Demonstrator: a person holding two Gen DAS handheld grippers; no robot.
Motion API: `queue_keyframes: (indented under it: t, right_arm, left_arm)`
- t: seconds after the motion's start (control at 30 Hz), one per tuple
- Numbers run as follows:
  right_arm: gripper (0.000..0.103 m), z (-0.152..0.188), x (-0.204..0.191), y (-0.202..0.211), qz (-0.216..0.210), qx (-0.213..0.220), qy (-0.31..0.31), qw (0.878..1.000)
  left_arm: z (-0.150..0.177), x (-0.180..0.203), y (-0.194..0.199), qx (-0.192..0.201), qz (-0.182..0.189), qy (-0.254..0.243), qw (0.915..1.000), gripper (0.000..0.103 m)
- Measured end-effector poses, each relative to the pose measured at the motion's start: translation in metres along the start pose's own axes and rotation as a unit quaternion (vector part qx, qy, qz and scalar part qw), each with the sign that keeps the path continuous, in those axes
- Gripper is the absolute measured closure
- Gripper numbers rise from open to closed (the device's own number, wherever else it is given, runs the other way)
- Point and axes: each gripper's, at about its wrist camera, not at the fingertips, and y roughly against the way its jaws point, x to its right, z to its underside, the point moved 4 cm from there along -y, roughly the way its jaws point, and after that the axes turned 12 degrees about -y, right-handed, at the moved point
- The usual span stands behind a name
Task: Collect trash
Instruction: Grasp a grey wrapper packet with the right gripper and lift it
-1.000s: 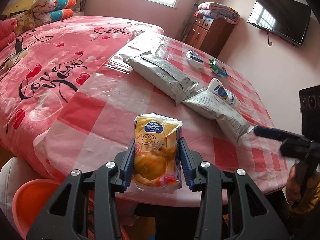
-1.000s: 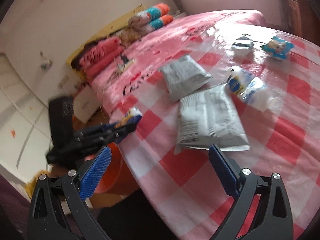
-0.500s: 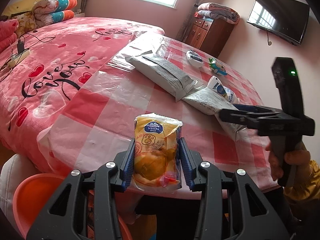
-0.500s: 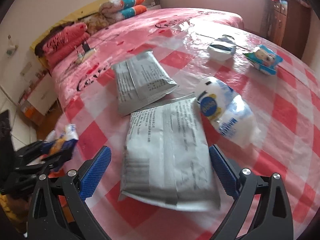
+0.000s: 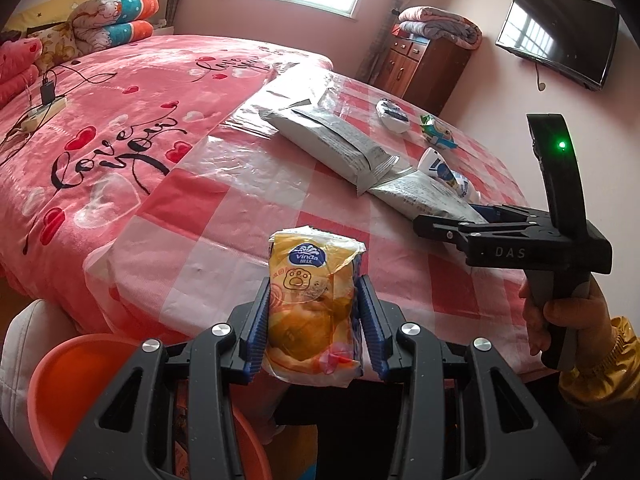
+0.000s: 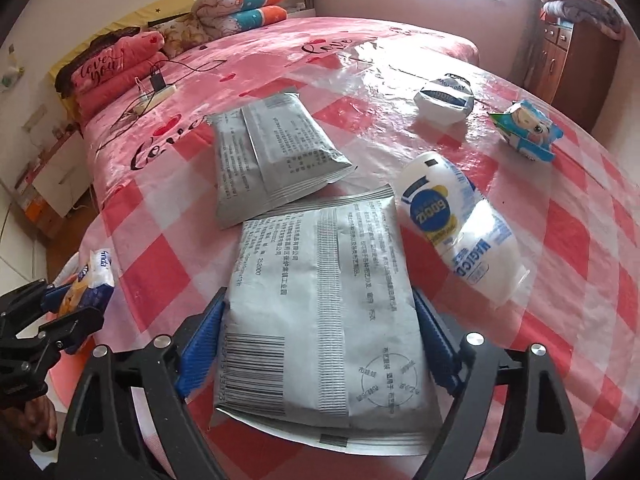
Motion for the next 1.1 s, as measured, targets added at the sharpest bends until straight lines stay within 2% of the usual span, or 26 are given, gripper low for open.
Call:
queue_keyframes:
  t: [0.3, 0.67, 0.97, 1.1]
  right_arm:
    - [0.028, 0.010, -0.004, 0.014, -0.014, 0.015, -0.008, 1.000]
    - [0.028, 0.023, -0.010, 0.043, -0.041, 0.032, -0.021, 0.998]
    - [0.028, 0.024, -0.033, 0.072, -0.072, 0.052, -0.014, 0.996]
    - [0.028, 0.023, -0.048, 0.082, -0.101, 0.054, -0.015, 0.993]
  left_arm:
    - [0.005, -0.002, 0.008, 0.004, -0.006, 0.001, 1.0000, 0.060]
    - [0.010, -0.001, 0.020, 0.010, -0.011, -0.001, 0.9999, 0.060]
    - [0.017, -0.006, 0.039, 0.020, -0.024, 0.003, 0.9995, 0.060]
    - [0.025, -0.014, 0.051, 0.021, -0.037, 0.007, 0.9991, 0.060]
